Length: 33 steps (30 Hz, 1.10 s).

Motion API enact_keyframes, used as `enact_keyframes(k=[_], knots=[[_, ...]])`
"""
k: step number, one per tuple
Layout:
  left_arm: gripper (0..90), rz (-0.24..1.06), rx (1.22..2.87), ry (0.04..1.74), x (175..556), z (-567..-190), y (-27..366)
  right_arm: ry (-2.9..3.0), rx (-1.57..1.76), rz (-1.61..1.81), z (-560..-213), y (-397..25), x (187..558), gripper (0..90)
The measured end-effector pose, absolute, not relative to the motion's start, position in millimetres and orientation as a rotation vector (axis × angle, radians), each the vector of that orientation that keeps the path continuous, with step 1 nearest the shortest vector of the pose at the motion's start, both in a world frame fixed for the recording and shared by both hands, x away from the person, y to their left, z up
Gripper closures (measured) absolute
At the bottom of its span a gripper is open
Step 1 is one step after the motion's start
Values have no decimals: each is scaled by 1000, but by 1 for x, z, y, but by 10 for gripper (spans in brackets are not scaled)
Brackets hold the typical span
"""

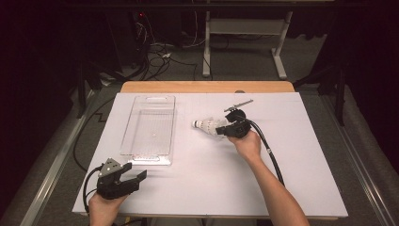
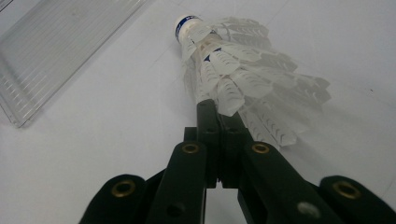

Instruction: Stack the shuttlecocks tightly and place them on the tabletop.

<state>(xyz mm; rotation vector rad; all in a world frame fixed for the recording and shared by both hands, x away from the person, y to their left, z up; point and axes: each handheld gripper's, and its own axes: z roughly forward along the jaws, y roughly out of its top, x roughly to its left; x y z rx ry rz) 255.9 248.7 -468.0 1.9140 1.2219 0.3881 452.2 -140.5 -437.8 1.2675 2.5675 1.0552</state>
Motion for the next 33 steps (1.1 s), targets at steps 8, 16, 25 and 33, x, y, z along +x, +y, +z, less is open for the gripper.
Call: enact_keyframes(k=[8,16,25,33], knots=[[331,388,1913,1222,256,-468,249,2569,1274,1046,-439,-140,452,900],[331,389,1909,1223,256,-468,249,2565,1279,1050,-439,-141,452,896],[331,389,1907,1224,256,-468,249,2568,1287,1042,-440,-143,452,844],[331,389,1903,1224,256,-468,249,2556,1297,1041,-438,-145,451,759]])
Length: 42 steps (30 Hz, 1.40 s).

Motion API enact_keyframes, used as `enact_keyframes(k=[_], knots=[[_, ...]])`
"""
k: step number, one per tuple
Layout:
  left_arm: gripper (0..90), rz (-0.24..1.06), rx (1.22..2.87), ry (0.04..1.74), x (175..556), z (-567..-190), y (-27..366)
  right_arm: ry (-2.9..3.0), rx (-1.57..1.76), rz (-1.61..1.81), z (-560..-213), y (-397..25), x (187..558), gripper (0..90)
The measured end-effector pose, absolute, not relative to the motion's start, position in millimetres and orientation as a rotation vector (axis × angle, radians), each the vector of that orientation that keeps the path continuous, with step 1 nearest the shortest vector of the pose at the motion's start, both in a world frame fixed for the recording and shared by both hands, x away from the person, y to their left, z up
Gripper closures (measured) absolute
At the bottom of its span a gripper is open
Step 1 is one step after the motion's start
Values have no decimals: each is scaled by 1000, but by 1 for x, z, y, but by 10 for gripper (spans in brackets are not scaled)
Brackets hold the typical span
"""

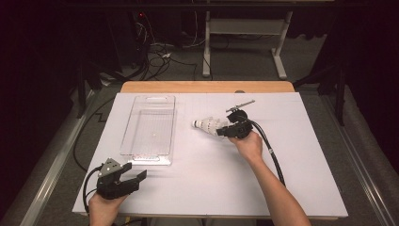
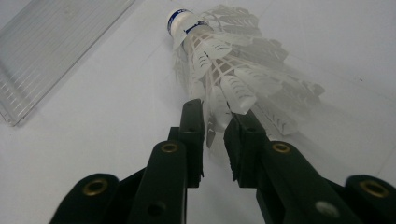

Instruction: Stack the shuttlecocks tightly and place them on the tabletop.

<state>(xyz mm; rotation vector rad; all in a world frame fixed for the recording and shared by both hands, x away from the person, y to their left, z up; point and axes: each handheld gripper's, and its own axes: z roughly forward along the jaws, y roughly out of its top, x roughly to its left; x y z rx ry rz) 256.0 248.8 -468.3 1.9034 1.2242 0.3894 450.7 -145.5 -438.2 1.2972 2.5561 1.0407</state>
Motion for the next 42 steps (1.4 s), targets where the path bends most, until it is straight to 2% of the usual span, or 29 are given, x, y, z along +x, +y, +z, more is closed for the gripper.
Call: enact_keyframes(k=[12,26,42], knots=[[331,388,1909,1221,256,-468,248,2521,1329,1045,-434,-154,446,648],[331,385,1906,1227,256,-468,249,2480,1333,1065,-433,-161,435,562],[331,383,1898,1220,256,-468,249,2422,1323,1090,-435,-168,420,522]])
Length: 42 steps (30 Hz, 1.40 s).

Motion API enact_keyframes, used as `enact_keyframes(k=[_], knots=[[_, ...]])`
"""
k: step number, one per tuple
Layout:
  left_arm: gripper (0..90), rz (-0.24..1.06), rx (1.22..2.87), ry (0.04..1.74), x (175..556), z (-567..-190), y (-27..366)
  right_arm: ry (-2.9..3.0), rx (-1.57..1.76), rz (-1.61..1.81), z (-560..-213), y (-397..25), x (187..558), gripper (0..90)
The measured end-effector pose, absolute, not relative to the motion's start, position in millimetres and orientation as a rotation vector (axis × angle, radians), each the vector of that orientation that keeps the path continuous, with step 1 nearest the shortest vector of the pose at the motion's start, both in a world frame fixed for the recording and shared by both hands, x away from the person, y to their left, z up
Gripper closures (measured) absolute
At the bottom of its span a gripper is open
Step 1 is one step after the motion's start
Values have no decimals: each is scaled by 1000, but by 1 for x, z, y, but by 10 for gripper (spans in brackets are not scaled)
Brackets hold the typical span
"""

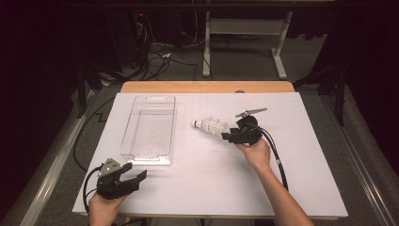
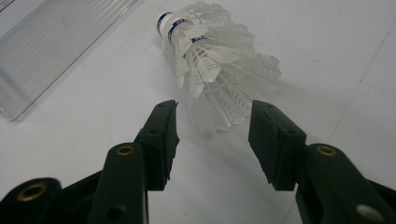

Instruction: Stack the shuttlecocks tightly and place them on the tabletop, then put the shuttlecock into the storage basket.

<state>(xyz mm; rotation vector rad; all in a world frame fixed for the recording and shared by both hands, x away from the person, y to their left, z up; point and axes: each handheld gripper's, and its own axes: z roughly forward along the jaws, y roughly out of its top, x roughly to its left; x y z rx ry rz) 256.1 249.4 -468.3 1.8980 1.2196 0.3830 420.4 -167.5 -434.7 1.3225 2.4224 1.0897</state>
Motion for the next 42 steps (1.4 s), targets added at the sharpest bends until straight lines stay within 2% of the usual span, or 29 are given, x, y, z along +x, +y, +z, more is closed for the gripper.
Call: enact_keyframes(k=[33,42], knots=[[331,378,1893,1223,256,-468,251,2370,1269,1120,-443,-163,409,414],[331,384,1889,1225,256,-468,250,2367,1248,1122,-446,-159,408,407]])
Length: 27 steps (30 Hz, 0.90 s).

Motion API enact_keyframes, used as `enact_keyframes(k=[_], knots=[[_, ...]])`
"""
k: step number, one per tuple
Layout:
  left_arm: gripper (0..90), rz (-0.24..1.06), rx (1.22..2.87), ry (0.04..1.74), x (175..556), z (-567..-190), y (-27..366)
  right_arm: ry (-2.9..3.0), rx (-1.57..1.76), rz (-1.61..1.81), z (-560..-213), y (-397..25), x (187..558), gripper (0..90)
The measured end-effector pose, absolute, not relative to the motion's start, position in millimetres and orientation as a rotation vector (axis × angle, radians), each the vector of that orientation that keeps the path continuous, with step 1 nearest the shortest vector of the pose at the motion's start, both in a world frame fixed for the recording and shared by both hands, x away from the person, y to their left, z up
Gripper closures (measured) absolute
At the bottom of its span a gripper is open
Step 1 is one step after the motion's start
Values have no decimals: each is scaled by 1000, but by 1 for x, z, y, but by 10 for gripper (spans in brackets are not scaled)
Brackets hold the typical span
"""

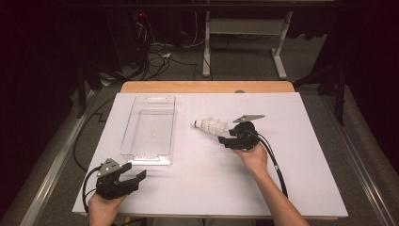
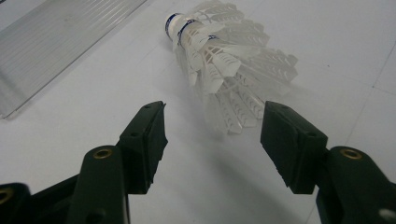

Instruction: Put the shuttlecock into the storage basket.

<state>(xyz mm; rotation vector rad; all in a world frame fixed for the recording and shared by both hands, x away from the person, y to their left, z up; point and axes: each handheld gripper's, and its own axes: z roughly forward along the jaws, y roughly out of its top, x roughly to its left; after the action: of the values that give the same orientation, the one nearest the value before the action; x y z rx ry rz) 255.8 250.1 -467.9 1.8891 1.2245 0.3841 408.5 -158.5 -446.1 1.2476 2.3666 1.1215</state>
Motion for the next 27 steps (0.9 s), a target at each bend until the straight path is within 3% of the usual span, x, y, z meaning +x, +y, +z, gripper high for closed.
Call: enact_keyframes(k=[27], knots=[[330,386,1896,1222,255,-468,251,2373,1224,1104,-455,-136,424,418]])
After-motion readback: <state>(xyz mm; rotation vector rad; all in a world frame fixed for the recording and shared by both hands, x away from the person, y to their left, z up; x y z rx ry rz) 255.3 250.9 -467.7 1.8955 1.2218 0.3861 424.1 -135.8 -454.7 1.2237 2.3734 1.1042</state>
